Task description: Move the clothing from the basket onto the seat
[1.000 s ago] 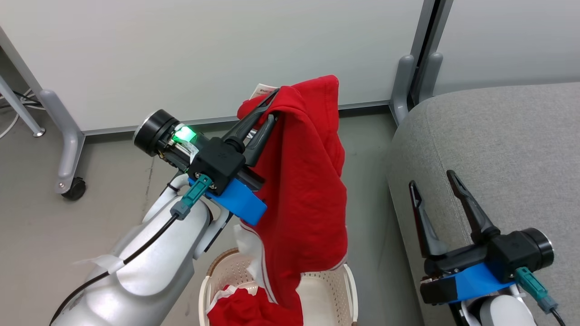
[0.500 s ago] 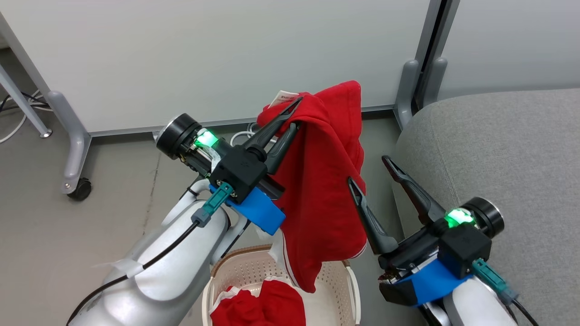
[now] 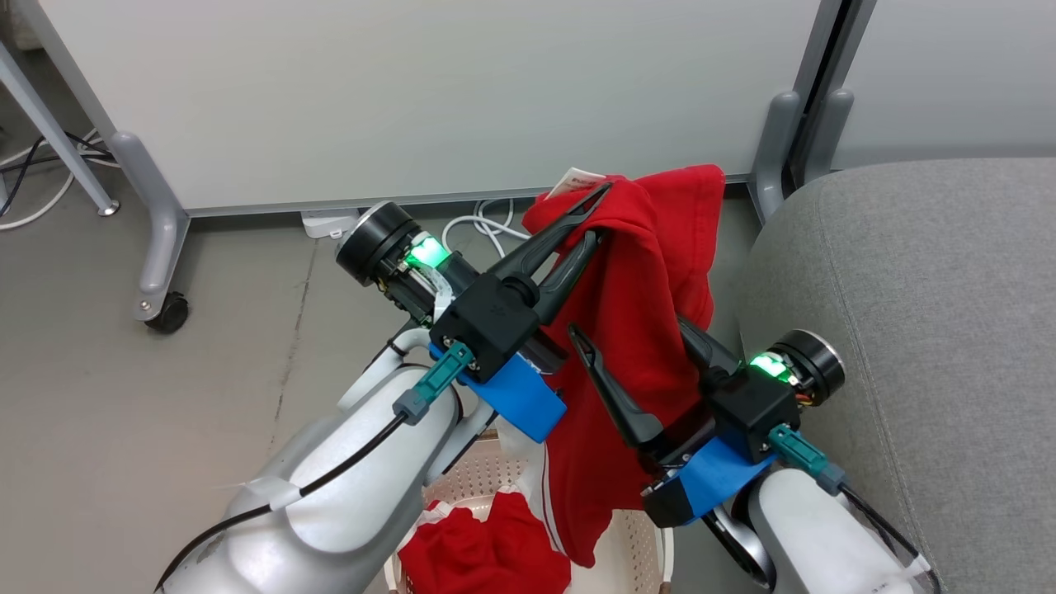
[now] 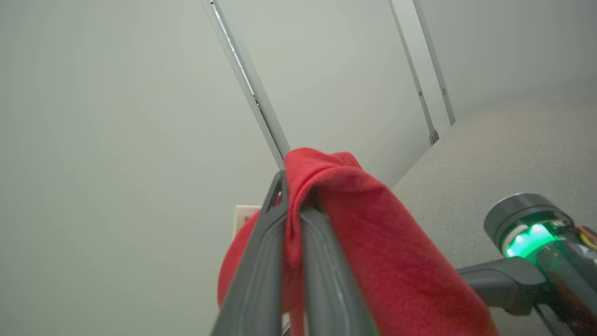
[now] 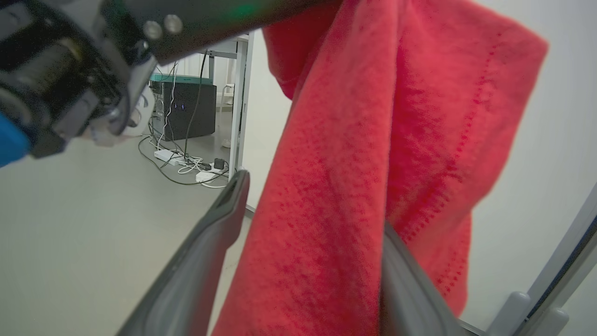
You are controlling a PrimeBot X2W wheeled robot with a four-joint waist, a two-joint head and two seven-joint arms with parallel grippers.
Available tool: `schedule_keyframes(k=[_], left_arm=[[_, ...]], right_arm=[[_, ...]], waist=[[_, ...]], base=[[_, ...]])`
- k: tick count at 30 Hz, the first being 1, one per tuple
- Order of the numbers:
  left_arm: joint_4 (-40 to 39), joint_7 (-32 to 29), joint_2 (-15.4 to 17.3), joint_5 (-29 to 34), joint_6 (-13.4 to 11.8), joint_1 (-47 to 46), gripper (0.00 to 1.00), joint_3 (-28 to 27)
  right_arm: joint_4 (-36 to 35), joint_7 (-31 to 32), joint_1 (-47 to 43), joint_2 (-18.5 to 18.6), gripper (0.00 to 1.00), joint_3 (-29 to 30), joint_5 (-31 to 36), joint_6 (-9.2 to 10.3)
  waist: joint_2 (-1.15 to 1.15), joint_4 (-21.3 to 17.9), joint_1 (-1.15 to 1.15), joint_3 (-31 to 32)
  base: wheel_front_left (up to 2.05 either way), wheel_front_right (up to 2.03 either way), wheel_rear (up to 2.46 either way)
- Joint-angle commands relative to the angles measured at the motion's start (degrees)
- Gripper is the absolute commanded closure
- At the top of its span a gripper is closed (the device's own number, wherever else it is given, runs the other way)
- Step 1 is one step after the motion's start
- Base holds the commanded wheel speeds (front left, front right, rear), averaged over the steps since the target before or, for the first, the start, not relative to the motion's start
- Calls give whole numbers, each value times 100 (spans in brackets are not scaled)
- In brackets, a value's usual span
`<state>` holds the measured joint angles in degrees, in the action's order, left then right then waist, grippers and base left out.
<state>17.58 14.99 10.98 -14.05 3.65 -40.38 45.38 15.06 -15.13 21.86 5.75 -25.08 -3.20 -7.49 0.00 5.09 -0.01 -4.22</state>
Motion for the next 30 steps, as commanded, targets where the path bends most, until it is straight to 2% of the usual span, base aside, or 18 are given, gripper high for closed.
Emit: schedule_keyframes(k=[1, 4, 5, 7, 29, 30], left_arm=[[-40, 29, -17, 20, 15, -97, 100, 5], [-69, 29, -61, 43, 20, -114, 100, 23], [-74, 29, -67, 46, 28, -117, 100, 27], [-77, 29, -79, 46, 44, -117, 100, 34], [27, 29, -107, 84, 100, 5, 100, -42], [32, 29, -108, 92, 88, 9, 52, -51]], right_arm=[[96, -4, 119, -55, 0, -26, -17, -1], [380, -3, 212, -176, 0, -10, 4, -1], [452, -4, 239, -207, 51, 0, 4, -1], [556, -3, 297, -251, 100, 36, -3, -1], [472, -4, 191, -291, 100, 84, -164, -1], [465, -4, 186, -291, 100, 92, -169, -1]], waist=[[0, 8, 1, -23], [0, 22, 1, -59], [0, 29, 1, -69], [0, 39, 1, -80], [0, 3, 1, -106], [0, 3, 1, -108]], base=[[0, 0, 0], [0, 0, 0], [0, 0, 0], [0, 0, 0], [0, 0, 0], [0, 0, 0]])
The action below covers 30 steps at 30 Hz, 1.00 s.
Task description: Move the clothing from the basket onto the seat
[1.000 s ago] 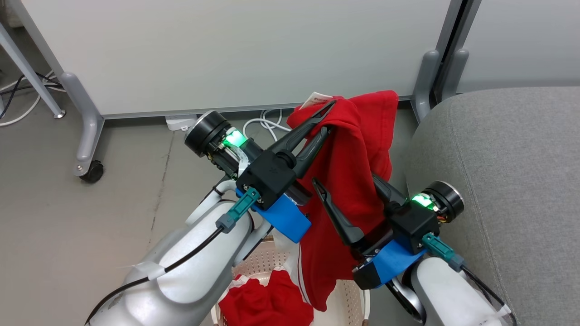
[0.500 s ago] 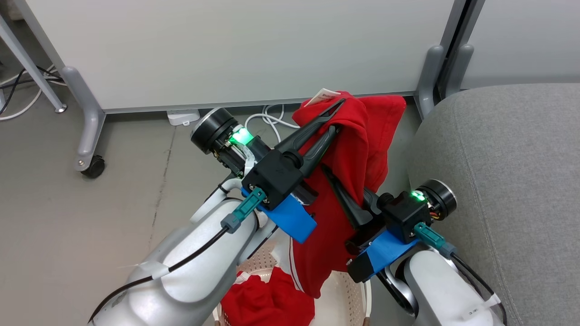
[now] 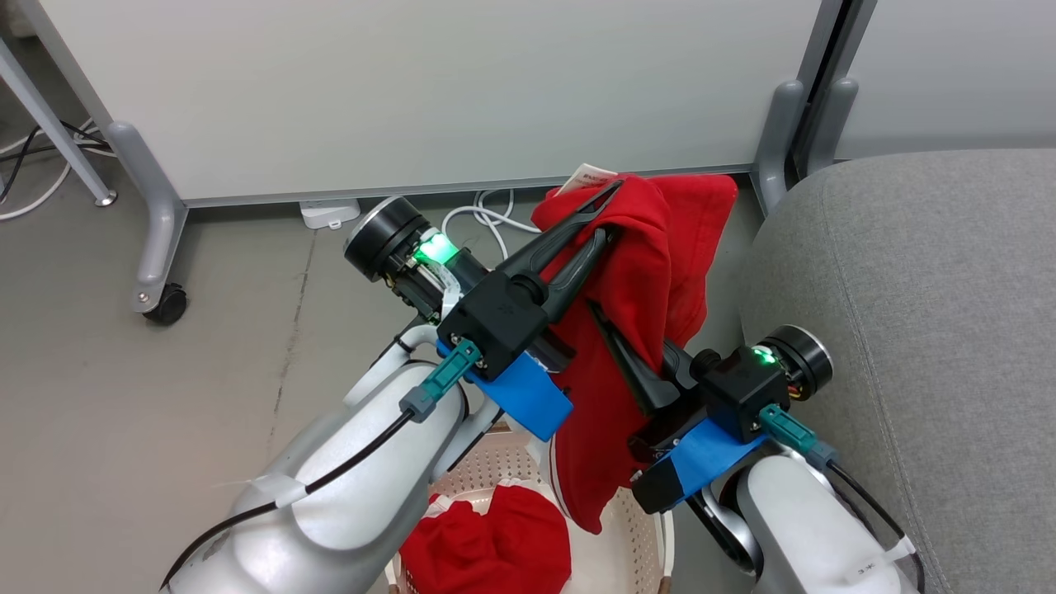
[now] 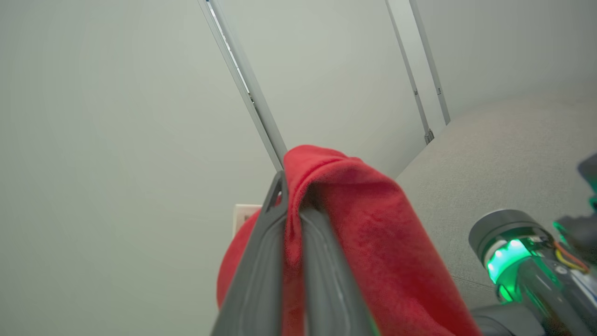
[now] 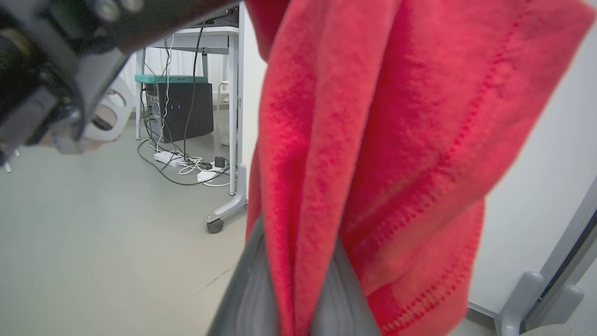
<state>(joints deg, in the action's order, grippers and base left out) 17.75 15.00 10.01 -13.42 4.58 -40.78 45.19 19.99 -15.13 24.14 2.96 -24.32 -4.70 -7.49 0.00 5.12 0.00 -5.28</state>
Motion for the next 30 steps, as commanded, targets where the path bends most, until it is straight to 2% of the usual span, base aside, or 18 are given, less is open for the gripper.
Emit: schedule_keyframes(k=[1, 18, 24, 30], left_arm=[[24, 28, -14, 35, -24, 54, 0, -41], [77, 22, -21, 48, -8, 113, 0, -102], [80, 21, -24, 12, 31, 212, 0, -72], [78, 21, -37, -4, 41, 306, 0, -26]], right_arm=[[-38, -4, -47, -12, 100, 25, -24, -1], [-206, -4, -171, -10, 100, 359, -32, -1], [-298, -4, -322, -6, 100, 631, 92, -1], [-452, -4, -453, -6, 100, 976, 197, -1]], waist=[[0, -1, 0, -2], [0, -87, 0, -94], [0, -302, 0, -194], [0, -694, 0, -379]], base=[[0, 0, 0], [0, 0, 0], [0, 0, 0], [0, 0, 0]])
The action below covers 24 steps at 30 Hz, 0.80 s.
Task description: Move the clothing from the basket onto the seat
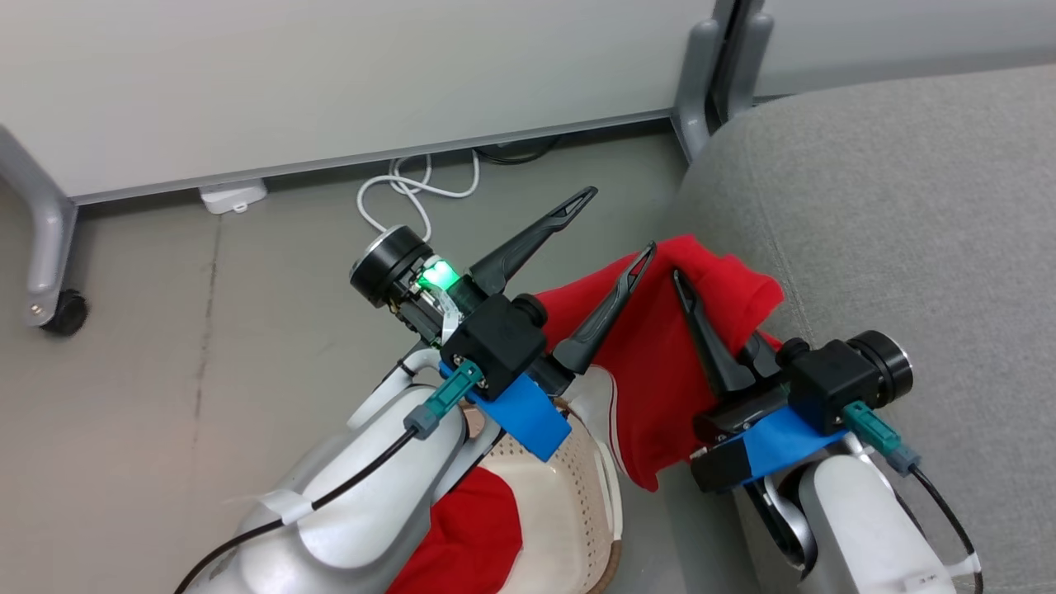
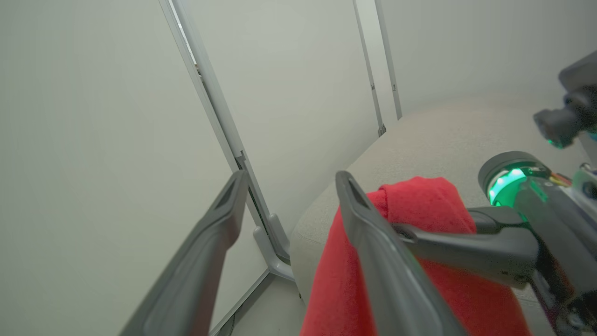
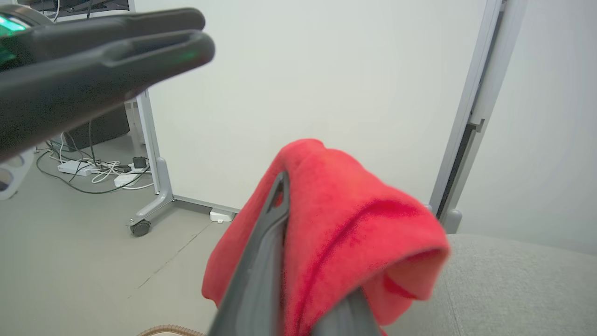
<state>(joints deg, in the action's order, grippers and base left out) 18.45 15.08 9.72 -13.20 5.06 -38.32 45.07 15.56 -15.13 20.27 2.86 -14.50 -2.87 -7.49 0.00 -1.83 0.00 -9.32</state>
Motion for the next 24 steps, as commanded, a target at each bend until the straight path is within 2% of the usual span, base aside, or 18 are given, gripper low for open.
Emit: schedule_keyframes(k=[1, 12, 24], left_arm=[[11, 14, -8, -20, 1, 63, 0, 1], [60, 15, 37, 81, 88, -37, 0, 146], [171, 14, -19, 100, 141, -86, 0, 313]], right_arm=[[-48, -4, -72, 5, 100, 49, 15, -1], [-331, -4, -124, 3, 100, 583, 36, -1], [-604, -4, -315, 2, 100, 1205, 29, -1]], waist=[[0, -76, 0, -11], [0, -926, 0, -317], [0, -1436, 0, -517]], base=[[0, 0, 0], [0, 0, 0], [0, 0, 0]])
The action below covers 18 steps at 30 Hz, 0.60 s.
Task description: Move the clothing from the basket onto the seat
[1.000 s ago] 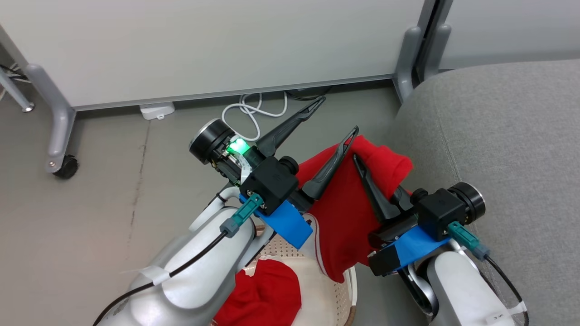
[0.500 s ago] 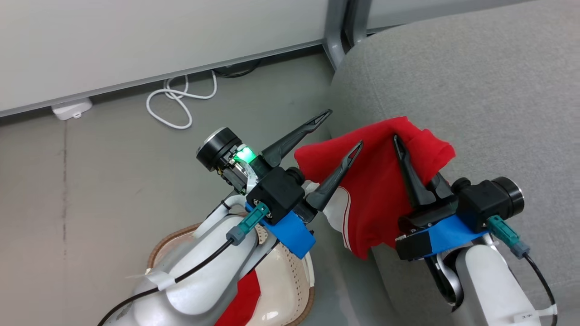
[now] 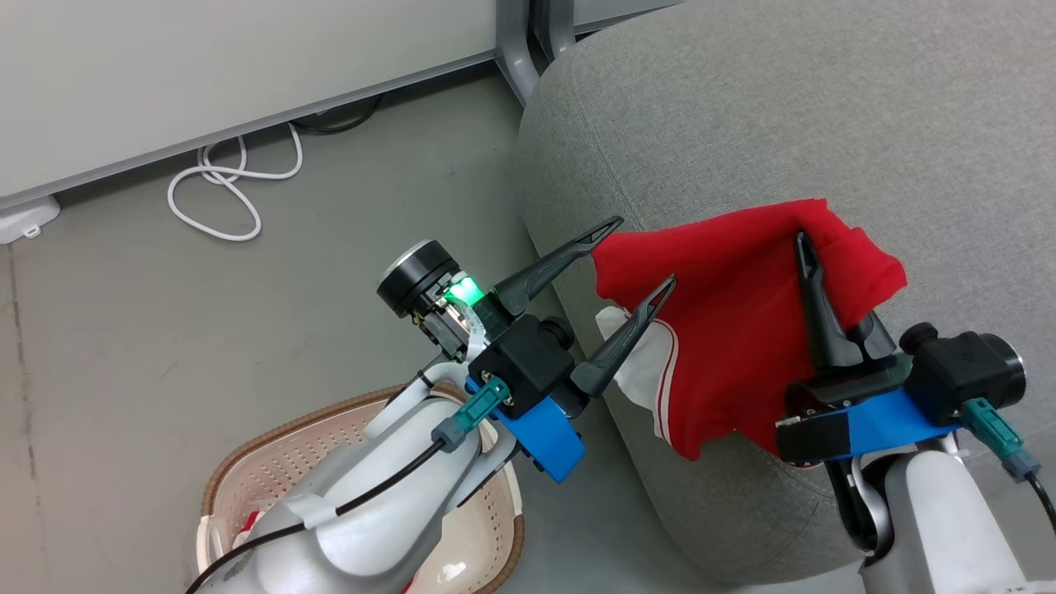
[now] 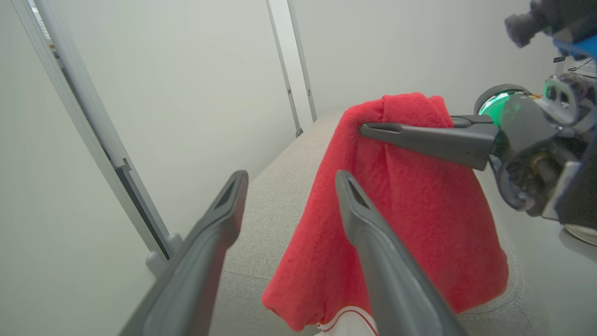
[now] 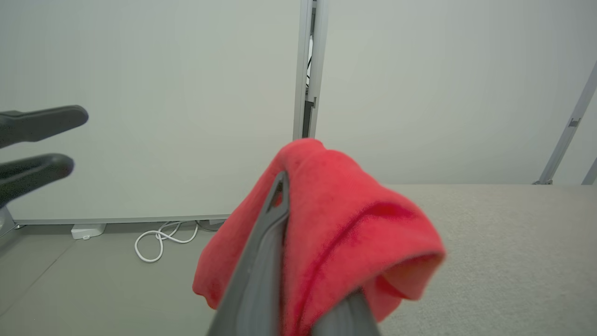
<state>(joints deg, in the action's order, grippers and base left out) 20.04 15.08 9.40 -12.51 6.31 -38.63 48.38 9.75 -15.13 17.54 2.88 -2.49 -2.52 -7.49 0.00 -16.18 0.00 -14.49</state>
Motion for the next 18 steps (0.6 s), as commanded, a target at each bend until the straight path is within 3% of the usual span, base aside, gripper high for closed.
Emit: schedule_keyframes(k=[1, 11, 18], left_arm=[[19, 14, 15, 33, 14, -62, 0, -15], [35, 15, 40, 21, 36, -148, 0, -34], [9, 14, 55, 82, 45, -280, 0, -47]], right_arm=[[-48, -4, -37, 1, 100, 49, -4, -1], [-386, -4, 309, 2, 100, 579, 93, -1], [-629, -4, 1337, 203, 100, 1011, 206, -1]], waist=[[0, -16, 0, -15], [0, 40, 0, -139], [0, 194, 0, -421]], base=[[0, 0, 0], [0, 0, 0], [0, 0, 0]])
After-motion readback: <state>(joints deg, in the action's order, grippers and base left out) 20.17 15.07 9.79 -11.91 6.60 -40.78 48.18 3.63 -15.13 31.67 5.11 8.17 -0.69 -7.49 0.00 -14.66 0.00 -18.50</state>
